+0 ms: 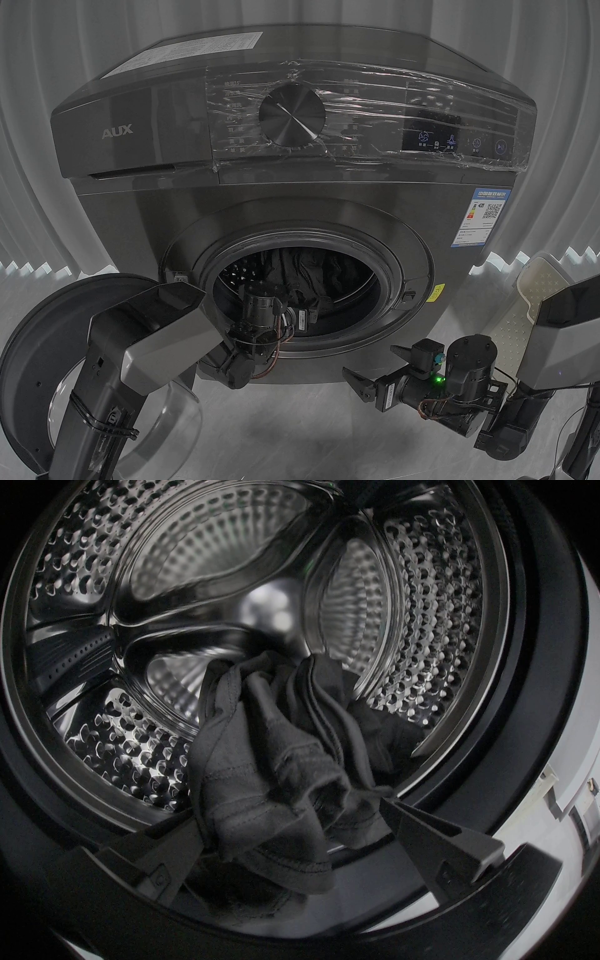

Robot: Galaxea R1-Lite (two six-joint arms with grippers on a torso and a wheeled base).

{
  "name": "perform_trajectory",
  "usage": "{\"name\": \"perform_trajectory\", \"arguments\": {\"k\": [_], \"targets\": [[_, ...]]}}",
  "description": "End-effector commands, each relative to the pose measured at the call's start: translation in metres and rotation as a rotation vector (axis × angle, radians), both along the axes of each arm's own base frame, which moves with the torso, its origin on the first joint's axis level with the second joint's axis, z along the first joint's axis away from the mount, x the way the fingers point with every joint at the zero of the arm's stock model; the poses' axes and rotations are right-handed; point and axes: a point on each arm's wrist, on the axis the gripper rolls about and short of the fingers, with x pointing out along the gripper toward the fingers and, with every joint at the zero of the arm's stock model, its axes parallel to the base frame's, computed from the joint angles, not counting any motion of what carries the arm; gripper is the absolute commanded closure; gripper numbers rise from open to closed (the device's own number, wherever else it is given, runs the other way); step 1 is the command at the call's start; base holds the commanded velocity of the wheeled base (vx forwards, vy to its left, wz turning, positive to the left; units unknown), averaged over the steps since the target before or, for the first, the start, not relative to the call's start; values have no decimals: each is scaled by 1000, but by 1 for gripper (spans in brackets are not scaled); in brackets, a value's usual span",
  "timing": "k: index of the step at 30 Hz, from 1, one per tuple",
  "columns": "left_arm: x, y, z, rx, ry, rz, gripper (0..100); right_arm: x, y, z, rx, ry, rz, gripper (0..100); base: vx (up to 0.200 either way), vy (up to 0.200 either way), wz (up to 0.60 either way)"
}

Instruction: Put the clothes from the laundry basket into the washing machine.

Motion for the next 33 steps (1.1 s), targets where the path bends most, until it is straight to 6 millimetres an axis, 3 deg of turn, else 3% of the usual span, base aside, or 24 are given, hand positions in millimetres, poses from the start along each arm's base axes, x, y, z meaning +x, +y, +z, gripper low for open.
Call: {"name": "perform_trajectory", "arguments": {"k": [1,5,6,14,20,33], "targets": [[4,1,-21,29,20,1,0,0,0,0,1,-2,0,0,0,0,0],[8,-2,-25,24,12,1,0,0,0,0,1,-2,0,0,0,0,0],[9,-3,-24,20,9,0,100,0,1,1,2,-3,2,0,0,0,0],[23,-13,0,-45,-82,4,100,0,1,1,2,-3,3,0,0,0,0],[50,-18,26,-124,-224,50,100,-1,2,2,5,-6,8,0,0,0,0],[77,-15,40,-153,-295,91,100,-1,1,2,6,-8,5,0,0,0,0]]}}
